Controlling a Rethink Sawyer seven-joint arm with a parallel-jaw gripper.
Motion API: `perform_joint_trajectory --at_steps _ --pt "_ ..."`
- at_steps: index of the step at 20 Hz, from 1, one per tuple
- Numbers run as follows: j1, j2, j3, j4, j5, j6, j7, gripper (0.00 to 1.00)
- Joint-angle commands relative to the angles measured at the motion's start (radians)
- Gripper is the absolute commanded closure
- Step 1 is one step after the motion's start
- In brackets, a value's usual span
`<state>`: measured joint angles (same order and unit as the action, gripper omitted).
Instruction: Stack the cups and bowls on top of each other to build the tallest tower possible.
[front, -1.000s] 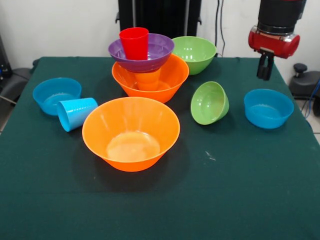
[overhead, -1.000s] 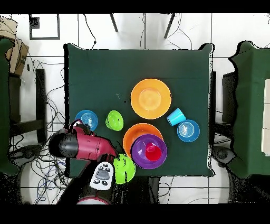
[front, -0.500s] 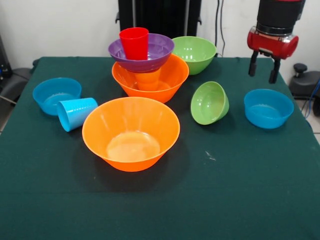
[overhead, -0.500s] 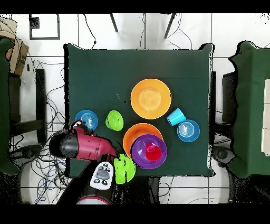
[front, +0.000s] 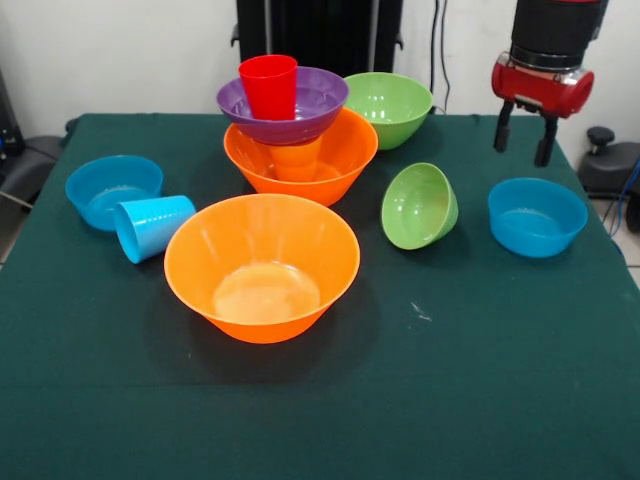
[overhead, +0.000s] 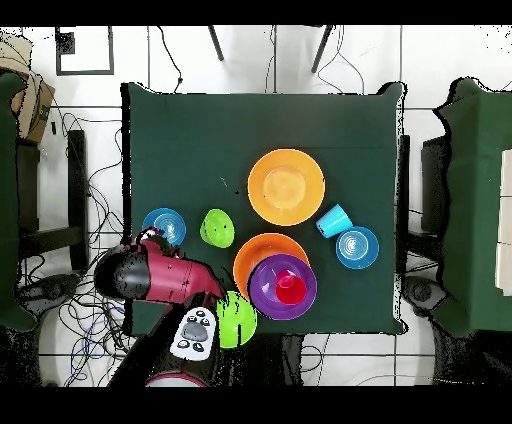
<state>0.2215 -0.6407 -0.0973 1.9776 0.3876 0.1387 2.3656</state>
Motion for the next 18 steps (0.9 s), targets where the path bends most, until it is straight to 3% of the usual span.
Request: perform_joint_trajectory --at_steps 1,10,18 --pt "0.004 0.088 0.075 -0.032 0.006 -0.015 0.132 0.0" --pt "0.009 0.132 0.072 -0.053 0.01 -0.051 0.14 0.0" --pt "-0.041 0.142 0.134 -0.036 -0.007 -0.12 0.145 0.0"
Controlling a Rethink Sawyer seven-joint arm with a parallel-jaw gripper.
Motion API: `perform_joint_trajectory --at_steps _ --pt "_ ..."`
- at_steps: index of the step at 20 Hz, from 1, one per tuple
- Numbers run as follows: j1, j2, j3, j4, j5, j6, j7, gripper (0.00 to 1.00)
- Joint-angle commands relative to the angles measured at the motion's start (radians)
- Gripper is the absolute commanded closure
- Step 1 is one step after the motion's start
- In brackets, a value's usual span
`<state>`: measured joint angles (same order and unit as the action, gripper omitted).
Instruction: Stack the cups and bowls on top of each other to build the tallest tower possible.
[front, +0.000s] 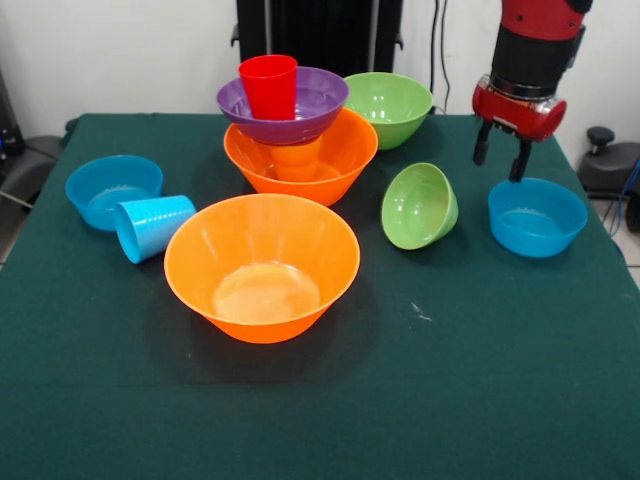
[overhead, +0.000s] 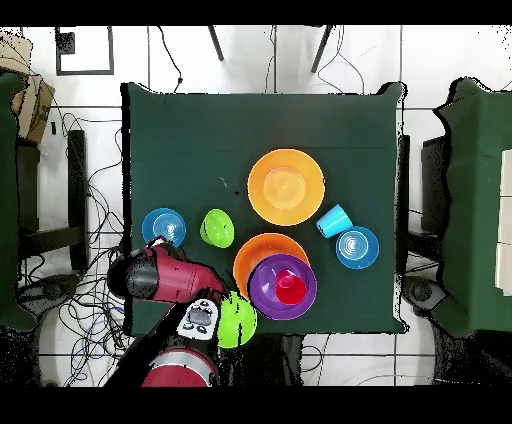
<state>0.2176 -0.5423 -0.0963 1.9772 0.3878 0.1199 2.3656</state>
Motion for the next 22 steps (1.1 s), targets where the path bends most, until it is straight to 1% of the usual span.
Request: perform_joint_trajectory --at_steps 1,7,15,22 --pt "-0.037 0.044 0.14 -0.034 -0.005 -0.106 0.15 0.0" --pt "-0.011 0.047 0.131 -0.054 0.019 -0.087 0.157 0.0" --pt "0.006 0.075 0.121 -0.079 0.034 -0.097 0.166 0.0" --pt "0.018 0.087 0.112 -0.078 0.039 -0.106 0.175 0.0"
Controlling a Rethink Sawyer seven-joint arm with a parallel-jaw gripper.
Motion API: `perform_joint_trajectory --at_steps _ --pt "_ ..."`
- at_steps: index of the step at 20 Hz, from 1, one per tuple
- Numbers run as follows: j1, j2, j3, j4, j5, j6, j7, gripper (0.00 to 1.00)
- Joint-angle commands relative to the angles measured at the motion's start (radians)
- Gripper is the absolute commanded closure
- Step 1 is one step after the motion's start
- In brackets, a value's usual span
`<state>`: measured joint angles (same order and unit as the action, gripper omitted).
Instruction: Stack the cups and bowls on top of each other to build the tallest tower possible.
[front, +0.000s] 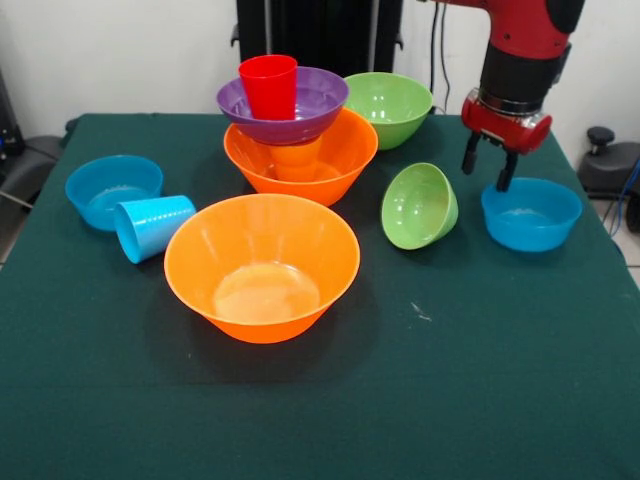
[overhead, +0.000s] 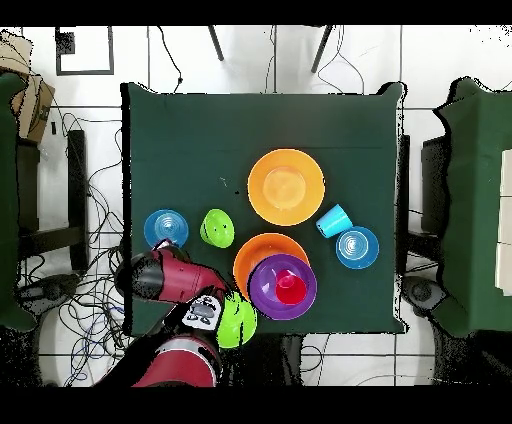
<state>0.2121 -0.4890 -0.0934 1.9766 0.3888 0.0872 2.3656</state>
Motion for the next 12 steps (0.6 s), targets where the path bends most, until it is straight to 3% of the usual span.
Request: perform_joint_trajectory --at_steps 1,12 --pt "0.031 0.037 0.105 -0.079 0.043 -0.074 0.179 0.0" --pt "0.041 0.03 0.101 -0.083 0.059 -0.071 0.179 0.0"
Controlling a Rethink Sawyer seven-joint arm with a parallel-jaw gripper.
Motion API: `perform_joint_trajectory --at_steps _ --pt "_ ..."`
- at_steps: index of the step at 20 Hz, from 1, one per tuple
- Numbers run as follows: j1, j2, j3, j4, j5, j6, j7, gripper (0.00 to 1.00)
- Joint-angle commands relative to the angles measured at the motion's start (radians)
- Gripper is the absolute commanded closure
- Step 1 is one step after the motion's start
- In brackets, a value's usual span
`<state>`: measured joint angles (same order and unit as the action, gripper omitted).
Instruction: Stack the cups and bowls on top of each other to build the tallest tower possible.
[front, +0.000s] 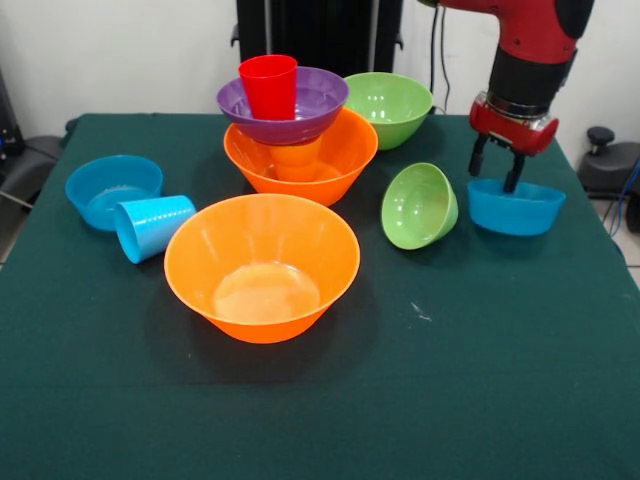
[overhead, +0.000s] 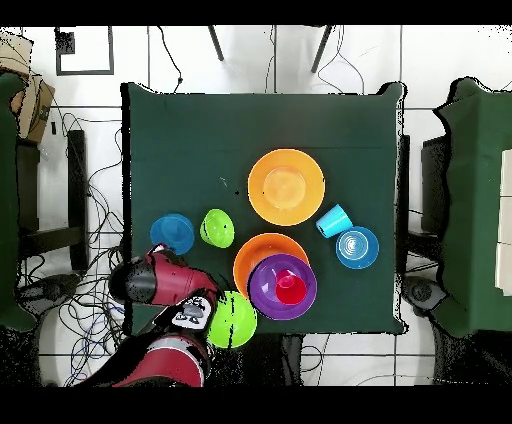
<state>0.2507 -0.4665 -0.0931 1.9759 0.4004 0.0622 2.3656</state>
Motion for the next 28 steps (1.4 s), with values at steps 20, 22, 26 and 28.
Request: perform_joint_trajectory --at_steps 20,22,26,28 --pt "0.008 -0.027 0.021 -0.154 0.039 0.077 0.122 0.0" --pt "-0.004 -0.03 0.036 -0.146 0.033 0.059 0.122 1.0" --pt "0.044 -0.036 -0.022 -0.156 0.051 0.088 0.142 1.0" --pt "0.045 -0.044 -0.021 -0.15 0.055 0.096 0.149 1.0"
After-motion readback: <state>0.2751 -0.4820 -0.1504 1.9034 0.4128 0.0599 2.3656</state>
